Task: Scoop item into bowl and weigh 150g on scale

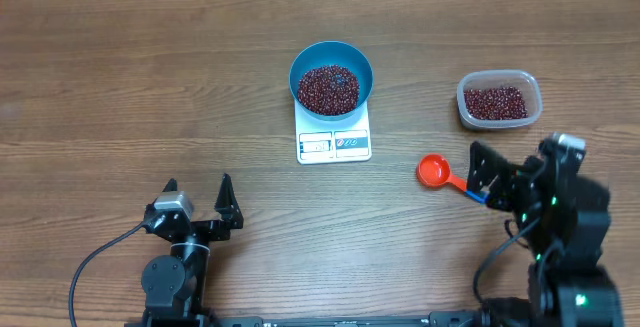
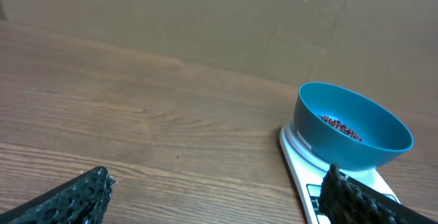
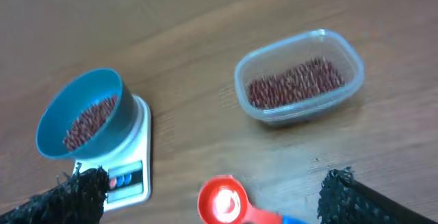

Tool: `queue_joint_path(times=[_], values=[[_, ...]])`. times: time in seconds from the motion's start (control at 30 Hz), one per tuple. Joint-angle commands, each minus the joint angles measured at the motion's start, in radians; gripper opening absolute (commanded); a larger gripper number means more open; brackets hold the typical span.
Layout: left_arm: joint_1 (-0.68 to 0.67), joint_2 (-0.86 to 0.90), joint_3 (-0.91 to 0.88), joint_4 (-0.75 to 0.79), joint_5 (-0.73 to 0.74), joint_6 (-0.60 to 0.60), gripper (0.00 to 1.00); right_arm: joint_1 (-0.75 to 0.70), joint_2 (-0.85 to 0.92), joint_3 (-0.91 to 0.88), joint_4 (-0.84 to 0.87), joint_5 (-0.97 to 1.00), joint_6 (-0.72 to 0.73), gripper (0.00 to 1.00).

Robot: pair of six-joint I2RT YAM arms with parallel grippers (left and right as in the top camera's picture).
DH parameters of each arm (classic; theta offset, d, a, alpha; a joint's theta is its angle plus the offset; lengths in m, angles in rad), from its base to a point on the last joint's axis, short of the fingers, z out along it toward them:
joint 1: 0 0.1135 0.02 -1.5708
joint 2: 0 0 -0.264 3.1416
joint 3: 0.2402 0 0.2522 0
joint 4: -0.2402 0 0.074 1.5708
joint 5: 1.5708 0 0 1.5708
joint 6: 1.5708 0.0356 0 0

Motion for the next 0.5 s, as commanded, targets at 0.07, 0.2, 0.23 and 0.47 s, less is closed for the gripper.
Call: queue_joint_path(times=[0.07, 0.2, 0.23, 0.47], values=[[0.007, -0.010, -0.005, 0.002, -0.006, -0.006, 1.00, 0.005, -0.207, -0.154, 0.073, 0.016, 0.003, 1.00], [0.007, -0.010, -0.005, 0.002, -0.006, -0.006, 1.00, 0.003, -0.335, -0.256, 0.144, 0.016, 0.003, 1.00], [0.007, -0.010, -0.005, 0.002, -0.006, -0.006, 1.00, 0.002, -0.360, -0.279, 0.164, 0.016, 0.003, 1.00], [0.007, -0.010, -0.005, 0.002, -0.006, -0.006, 1.00, -0.014, -0.489, -0.427, 0.342, 0.016, 0.003, 1.00]])
